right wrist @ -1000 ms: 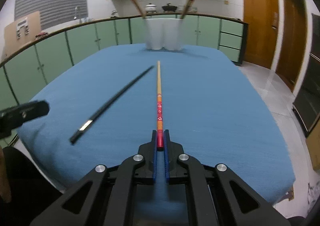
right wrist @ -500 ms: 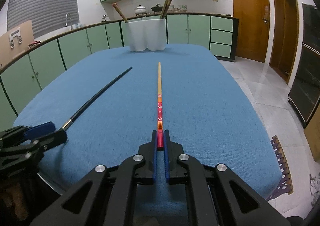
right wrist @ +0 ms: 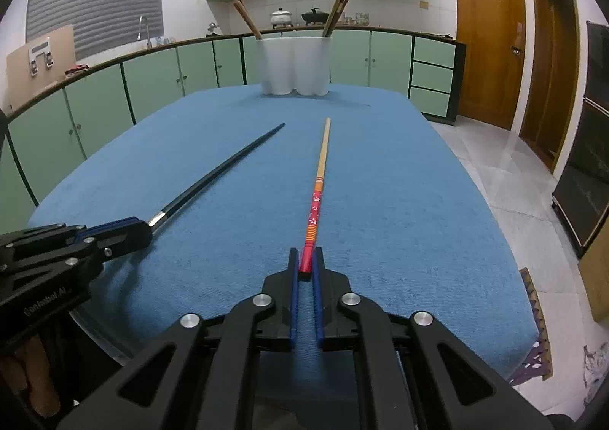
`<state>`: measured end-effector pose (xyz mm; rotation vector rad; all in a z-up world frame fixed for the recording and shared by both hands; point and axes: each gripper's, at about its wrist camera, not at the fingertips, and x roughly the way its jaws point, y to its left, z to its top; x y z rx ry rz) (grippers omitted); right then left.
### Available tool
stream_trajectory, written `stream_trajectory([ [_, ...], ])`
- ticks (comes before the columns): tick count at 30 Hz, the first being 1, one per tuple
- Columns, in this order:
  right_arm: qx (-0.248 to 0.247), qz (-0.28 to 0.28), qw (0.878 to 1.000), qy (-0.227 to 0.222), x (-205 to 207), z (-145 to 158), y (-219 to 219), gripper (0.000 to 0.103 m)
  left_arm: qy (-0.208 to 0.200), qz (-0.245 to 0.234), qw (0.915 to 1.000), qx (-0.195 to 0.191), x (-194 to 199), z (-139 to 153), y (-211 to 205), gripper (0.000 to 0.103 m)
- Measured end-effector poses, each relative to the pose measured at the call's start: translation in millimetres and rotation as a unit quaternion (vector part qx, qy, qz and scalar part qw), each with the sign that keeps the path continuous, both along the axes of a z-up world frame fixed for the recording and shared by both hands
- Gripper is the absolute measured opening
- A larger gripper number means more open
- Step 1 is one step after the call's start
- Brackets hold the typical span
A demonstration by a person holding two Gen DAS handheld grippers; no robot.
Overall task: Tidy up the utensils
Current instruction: 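Lift both chopsticks and lower them into the white holder with both tools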
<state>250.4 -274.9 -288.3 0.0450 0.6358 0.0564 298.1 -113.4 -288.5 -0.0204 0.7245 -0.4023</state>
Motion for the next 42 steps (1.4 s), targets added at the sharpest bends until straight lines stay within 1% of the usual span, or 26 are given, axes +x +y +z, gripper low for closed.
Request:
stream_trajectory([
  [2, 0.004, -0.001, 1.0, -0.006, -2.1, 6.5, -0.7, 0.006, -0.003, 0.004, 0.9999, -0.009, -3.3, 7.1, 0.9, 0.007],
  [6, 0.012, -0.004, 0.999, -0.032, -11.2, 33.2, -3.8, 0.006, -0.014, 0.012, 0.9995, -0.027, -9.0, 29.0, 5.0, 0.007],
  [8, 0.011, -0.004, 0.999, -0.046, -16.9, 49.7, -5.7, 0.006, -0.027, 0.018, 0.9989, -0.033, -11.9, 45.5, 7.8, 0.006],
  [12, 0.015, -0.007, 0.998, -0.061, -21.8, 77.2, -10.2, 0.006, -0.046, 0.024, 0.9979, -0.038, -14.0, 73.1, 11.9, 0.006],
  [17, 0.017, 0.006, 0.997, -0.071, -14.3, 117.9, -15.1, 0.006, -0.067, 0.018, 0.9969, -0.037, -13.1, 109.1, 13.9, 0.006],
  [20, 0.015, 0.015, 0.997, -0.069, -4.7, 143.7, -19.8, 0.006, -0.075, 0.016, 0.9964, -0.037, -9.9, 126.4, 15.4, 0.006],
  [23, 0.003, 0.034, 0.998, -0.058, 11.8, 168.8, -22.8, 0.006, -0.072, 0.013, 0.9965, -0.041, 0.2, 141.3, 19.7, 0.006],
  [27, -0.023, 0.058, 0.997, -0.035, 33.4, 191.2, -17.4, 0.006, -0.074, 0.006, 0.9965, -0.038, 15.3, 160.8, 21.7, 0.006],
  [29, -0.026, 0.069, 0.997, -0.025, 45.6, 201.9, -16.1, 0.006, -0.074, 0.0, 0.9967, -0.036, 24.7, 169.8, 21.5, 0.006],
  [35, -0.019, 0.091, 0.996, 0.011, 80.8, 220.2, -12.3, 0.006, -0.074, -0.013, 0.9969, -0.025, 45.6, 185.3, 18.5, 0.006],
  [42, -0.017, 0.11, 0.993, 0.024, 105.0, 245.1, -7.3, 0.006, -0.075, -0.021, 0.9969, -0.012, 64.5, 205.1, 16.9, 0.006],
])
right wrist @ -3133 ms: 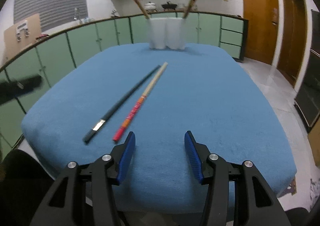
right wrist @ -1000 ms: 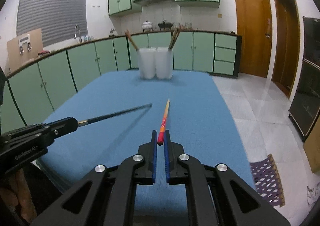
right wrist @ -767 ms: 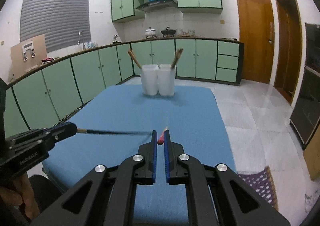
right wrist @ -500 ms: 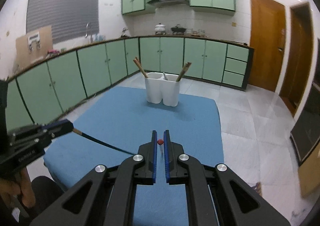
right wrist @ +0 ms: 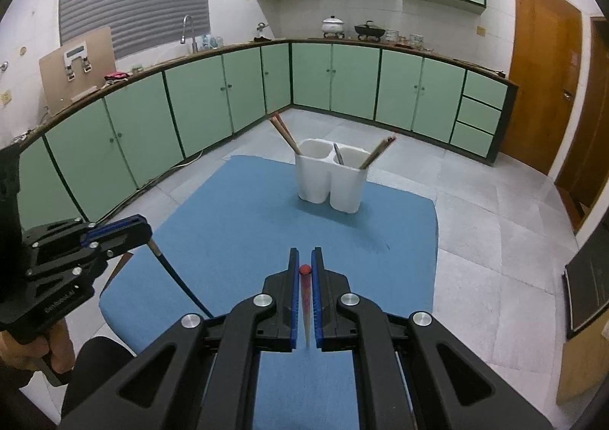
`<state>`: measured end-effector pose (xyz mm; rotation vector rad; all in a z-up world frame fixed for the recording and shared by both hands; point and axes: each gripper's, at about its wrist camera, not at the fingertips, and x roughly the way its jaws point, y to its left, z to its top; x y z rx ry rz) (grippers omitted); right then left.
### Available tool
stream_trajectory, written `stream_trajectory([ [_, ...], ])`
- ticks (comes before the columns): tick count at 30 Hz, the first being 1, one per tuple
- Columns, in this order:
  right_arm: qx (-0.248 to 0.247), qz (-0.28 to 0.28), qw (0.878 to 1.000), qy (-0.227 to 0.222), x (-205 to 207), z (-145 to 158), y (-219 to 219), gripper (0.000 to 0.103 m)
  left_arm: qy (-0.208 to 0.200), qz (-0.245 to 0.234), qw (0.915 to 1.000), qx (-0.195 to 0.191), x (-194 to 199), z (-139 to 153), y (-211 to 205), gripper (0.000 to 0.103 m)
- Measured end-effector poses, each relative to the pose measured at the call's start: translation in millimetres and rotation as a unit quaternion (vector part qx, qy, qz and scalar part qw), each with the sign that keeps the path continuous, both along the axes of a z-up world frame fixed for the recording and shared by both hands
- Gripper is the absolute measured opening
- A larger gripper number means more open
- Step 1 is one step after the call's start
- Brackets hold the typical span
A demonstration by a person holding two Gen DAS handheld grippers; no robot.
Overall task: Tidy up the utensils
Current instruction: 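Lift both chopsticks and lower them into the white holder with both tools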
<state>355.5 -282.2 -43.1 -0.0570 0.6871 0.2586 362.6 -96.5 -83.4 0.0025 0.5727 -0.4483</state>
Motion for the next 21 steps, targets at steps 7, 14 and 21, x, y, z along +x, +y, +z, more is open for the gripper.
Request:
stream_trajectory([
  [7, 0.002, 0.014, 1.0, -0.003, 21.9, 32.6, 5.2, 0.006, -0.009, -0.002, 0.9999, 0.008, 21.2, 24.9, 1.4, 0.006],
  [14, 0.002, 0.02, 1.0, -0.012, 41.3, 56.0, 8.8, 0.006, -0.026, 0.002, 0.9995, 0.017, 43.3, 46.9, -2.3, 0.006],
  [21, 0.004, 0.022, 1.0, -0.014, 61.4, 69.6, 8.4, 0.006, -0.044, 0.001, 0.9986, 0.031, 52.9, 60.8, -11.7, 0.006],
])
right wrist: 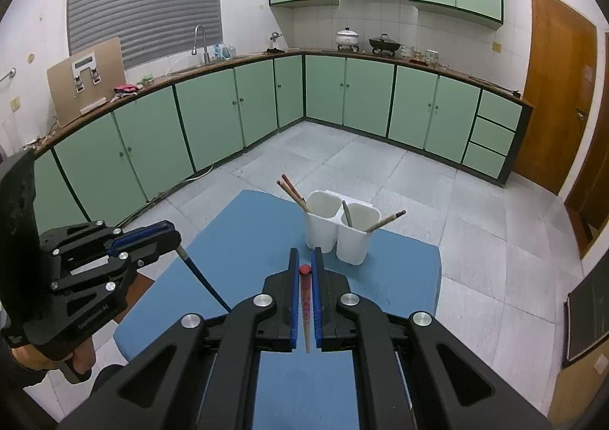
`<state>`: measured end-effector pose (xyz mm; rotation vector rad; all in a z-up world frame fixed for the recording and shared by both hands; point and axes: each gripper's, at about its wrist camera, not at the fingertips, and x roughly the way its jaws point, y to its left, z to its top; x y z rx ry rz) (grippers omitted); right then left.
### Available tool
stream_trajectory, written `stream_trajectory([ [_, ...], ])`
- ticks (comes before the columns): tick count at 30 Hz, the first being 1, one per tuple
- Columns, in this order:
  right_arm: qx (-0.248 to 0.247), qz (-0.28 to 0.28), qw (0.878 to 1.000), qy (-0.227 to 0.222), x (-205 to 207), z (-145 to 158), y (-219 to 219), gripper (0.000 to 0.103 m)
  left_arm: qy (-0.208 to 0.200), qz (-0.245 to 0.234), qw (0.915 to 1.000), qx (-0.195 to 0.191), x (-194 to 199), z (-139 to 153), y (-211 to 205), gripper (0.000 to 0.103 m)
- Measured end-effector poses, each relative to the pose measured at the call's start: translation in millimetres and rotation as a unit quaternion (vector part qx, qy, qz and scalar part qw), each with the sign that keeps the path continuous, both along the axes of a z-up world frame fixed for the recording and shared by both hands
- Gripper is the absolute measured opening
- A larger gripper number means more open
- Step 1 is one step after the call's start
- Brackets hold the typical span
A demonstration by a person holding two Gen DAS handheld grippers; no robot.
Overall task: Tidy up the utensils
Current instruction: 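Lift both chopsticks and lower them into the white holder with both tools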
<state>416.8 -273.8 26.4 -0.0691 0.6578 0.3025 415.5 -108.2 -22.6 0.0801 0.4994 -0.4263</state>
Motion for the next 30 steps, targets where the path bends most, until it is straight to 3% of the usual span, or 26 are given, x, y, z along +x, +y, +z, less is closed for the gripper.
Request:
stream_trajectory([
  [15, -0.018, 0.007, 1.0, -0.001, 62.7, 14.6, -4.3, 0.006, -0.026, -0.014, 0.9994, 0.018, 43.1, 18.4, -20.8, 0.006],
  [22, -0.016, 0.01, 1.0, -0.006, 93.5, 15.2, -4.1, 0.006, -0.028, -0.011, 0.9994, 0.015, 76.2, 27.6, -28.2, 0.006],
  [30, -0.026, -0.002, 0.999, -0.023, 131.5, 39.7, -0.9, 0.006, -0.038, 0.0, 0.9992, 0.011, 125.3, 50.1, -36.7, 0.006],
])
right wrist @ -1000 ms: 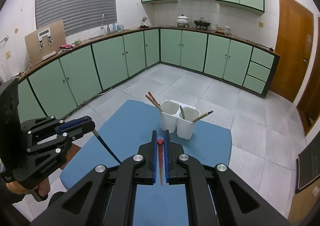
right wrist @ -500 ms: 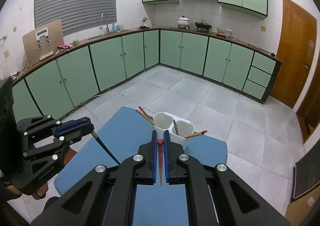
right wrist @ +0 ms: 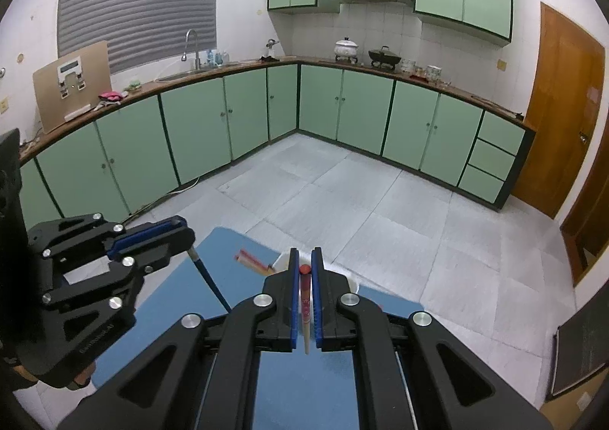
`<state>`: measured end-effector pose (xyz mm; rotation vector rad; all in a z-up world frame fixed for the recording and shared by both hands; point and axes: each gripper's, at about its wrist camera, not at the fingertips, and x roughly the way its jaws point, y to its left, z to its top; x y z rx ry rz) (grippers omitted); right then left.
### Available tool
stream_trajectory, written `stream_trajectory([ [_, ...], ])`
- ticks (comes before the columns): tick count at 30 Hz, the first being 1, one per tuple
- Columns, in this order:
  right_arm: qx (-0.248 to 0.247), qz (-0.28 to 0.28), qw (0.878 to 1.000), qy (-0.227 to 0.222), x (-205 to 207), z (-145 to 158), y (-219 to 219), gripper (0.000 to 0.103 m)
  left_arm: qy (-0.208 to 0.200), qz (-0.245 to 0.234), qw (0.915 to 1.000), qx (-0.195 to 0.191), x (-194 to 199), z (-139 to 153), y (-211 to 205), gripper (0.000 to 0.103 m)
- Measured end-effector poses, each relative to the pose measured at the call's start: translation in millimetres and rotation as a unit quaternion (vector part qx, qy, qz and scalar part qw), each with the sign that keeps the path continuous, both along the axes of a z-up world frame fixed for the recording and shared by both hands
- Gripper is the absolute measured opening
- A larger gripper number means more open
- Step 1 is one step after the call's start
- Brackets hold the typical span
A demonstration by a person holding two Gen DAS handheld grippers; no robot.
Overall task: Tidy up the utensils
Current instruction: 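Lift both chopsticks and lower them into the white holder with both tools, then open both tools and withdraw them from the holder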
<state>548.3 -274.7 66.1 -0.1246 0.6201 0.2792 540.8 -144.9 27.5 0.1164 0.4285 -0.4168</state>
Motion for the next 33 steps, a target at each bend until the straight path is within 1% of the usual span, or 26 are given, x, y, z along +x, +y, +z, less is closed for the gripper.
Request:
stream_trajectory([
  [6, -0.001, -0.011, 1.0, -0.014, 32.5, 22.8, 6.5, 0.006, -0.01, 0.015, 0.9996, -0.021, 34.3, 14.5, -2.5, 0.006],
  [11, -0.007, -0.022, 1.0, -0.019, 56.0, 22.2, 7.5, 0.006, -0.027, 0.028, 0.9991, -0.019, 65.0, 14.8, -14.0, 0.006],
  [16, 0.006, -0.043, 0.999, -0.008, 85.7, 0.7, -4.5, 0.006, -0.03, 0.041, 0.9983, -0.027, 96.4, -0.1, -20.1, 0.006],
  [19, 0.016, -0.055, 0.998, 0.006, 102.2, -23.0, -15.6, 0.006, -0.023, 0.049, 0.998, -0.031, 112.5, -16.5, -21.9, 0.006],
  [22, 0.021, -0.063, 0.998, 0.023, 112.4, -48.1, -24.3, 0.006, 0.002, 0.054, 0.9979, -0.036, 126.2, -43.5, -19.9, 0.006],
  [24, 0.025, -0.066, 0.997, 0.037, 119.0, -64.3, -29.6, 0.006, 0.016, 0.057, 0.9978, -0.03, 134.0, -60.5, -19.7, 0.006],
  [27, 0.034, -0.07, 0.996, 0.05, 120.3, -81.5, -34.5, 0.006, 0.037, 0.059, 0.9974, -0.02, 141.4, -77.8, -17.9, 0.006],
  [30, 0.053, -0.069, 0.994, 0.062, 121.0, -90.0, -37.1, 0.008, 0.046, 0.059, 0.997, -0.017, 142.1, -81.8, -13.7, 0.007],
  [31, 0.056, -0.07, 0.994, 0.062, 119.9, -90.8, -38.5, 0.008, 0.049, 0.06, 0.9969, -0.016, 142.1, -80.8, -11.6, 0.01],
  [33, 0.055, -0.071, 0.994, 0.059, 118.0, -89.0, -39.1, 0.01, 0.045, 0.061, 0.997, -0.015, 138.2, -75.5, -8.0, 0.02],
])
